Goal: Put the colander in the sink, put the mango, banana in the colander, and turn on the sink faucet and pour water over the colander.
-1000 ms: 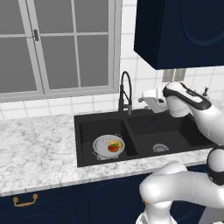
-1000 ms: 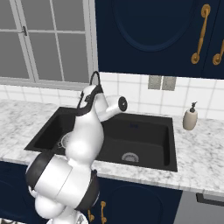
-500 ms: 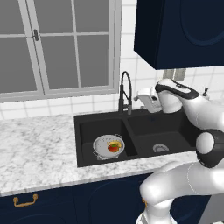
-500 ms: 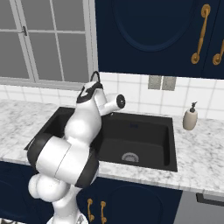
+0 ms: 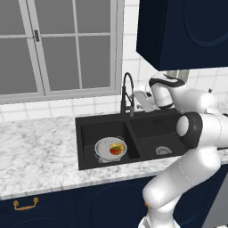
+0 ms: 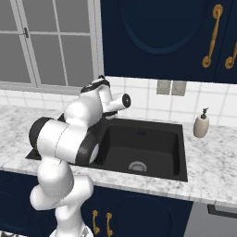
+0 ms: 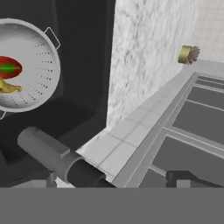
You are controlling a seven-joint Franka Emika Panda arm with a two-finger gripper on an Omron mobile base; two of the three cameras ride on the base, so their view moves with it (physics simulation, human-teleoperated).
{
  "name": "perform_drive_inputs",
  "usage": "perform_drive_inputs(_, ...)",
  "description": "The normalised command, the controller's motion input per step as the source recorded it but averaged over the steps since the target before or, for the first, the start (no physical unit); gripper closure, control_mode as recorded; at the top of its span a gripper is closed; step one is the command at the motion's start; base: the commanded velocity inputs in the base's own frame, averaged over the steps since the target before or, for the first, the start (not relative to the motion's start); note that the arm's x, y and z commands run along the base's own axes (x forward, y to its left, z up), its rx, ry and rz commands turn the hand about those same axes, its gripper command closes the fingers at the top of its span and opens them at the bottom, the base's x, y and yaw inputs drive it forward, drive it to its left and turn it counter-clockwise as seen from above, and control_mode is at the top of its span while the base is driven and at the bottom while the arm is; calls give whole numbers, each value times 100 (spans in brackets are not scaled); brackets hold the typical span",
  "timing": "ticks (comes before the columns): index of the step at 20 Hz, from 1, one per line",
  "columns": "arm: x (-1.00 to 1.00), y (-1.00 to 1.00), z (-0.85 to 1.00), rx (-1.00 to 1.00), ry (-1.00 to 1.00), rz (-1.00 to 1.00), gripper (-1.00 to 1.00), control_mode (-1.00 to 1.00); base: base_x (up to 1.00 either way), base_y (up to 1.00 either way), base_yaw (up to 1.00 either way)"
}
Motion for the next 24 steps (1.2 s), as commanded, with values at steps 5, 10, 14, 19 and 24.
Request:
perform_drive_inputs(5, 38, -18, -74, 0, -25, 19, -100, -100, 0, 0, 0)
perform_drive_inputs(10, 1, -33, -47, 0, -35, 21, -100, -100, 0, 0, 0)
perform_drive_inputs(14, 28, -3, -58, 0, -43, 18, -100, -100, 0, 0, 0)
perform_drive_inputs(19, 42, 29, -66, 0, -57, 14, -100, -100, 0, 0, 0)
perform_drive_inputs(24, 32, 82, -54, 0, -69, 3, -100, -100, 0, 0, 0)
